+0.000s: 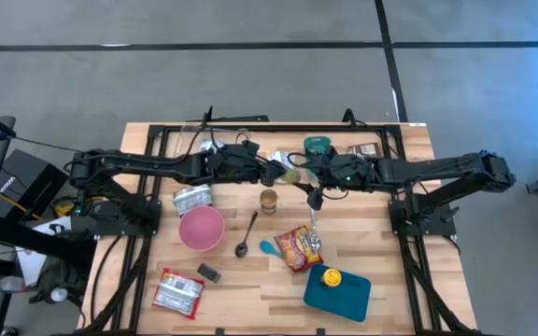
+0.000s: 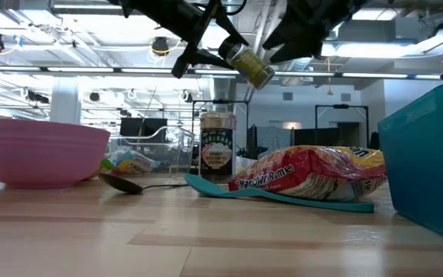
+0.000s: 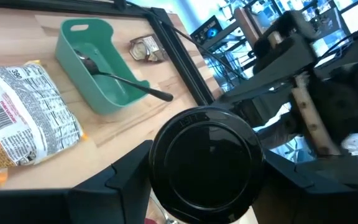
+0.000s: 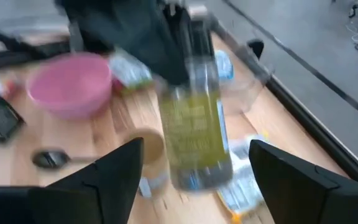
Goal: Pick & Place Food Item
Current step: Put the black seasoning bottle into the blue bin
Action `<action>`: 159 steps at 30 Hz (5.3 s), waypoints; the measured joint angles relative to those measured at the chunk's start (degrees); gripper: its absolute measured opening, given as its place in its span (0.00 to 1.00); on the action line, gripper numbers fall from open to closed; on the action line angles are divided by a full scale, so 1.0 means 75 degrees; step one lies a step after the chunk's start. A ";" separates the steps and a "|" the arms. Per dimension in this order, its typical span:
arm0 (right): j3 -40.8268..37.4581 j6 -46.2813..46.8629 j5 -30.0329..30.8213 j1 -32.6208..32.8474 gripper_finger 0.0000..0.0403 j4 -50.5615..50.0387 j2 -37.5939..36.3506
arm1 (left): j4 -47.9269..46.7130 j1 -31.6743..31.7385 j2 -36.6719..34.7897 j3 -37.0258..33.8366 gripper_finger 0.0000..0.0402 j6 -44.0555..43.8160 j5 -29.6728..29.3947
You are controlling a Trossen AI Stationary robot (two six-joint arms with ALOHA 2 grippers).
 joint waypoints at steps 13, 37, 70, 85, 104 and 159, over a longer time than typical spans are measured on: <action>0.0221 -0.0412 -0.0019 -0.0159 0.71 0.0542 0.0761 | -0.0003 0.0000 0.0000 -0.0003 0.51 0.0055 0.0102; 0.2315 -0.0784 -0.0019 -0.0213 0.71 -0.1663 0.2277 | -0.0189 -0.0003 -0.0006 -0.0009 0.52 0.0061 0.0102; 0.2315 -0.0373 -0.0436 -0.0238 0.35 -0.1689 0.2321 | -0.0115 0.0000 -0.0012 -0.0020 0.62 0.0061 0.0099; 0.2315 -0.0315 -0.0338 -0.0355 0.32 -0.2684 0.1858 | 0.0005 0.0064 -0.0239 0.0001 0.65 0.0628 0.0541; 0.2009 0.0270 -0.0162 -0.0554 0.32 -0.2990 0.0308 | 0.0181 -0.0034 -0.0982 -0.0026 0.64 0.3304 0.0527; -0.0345 0.2639 0.1212 0.1472 0.32 -0.0516 -0.0984 | 0.2610 -0.0635 0.0720 -0.0035 0.64 0.3649 0.0382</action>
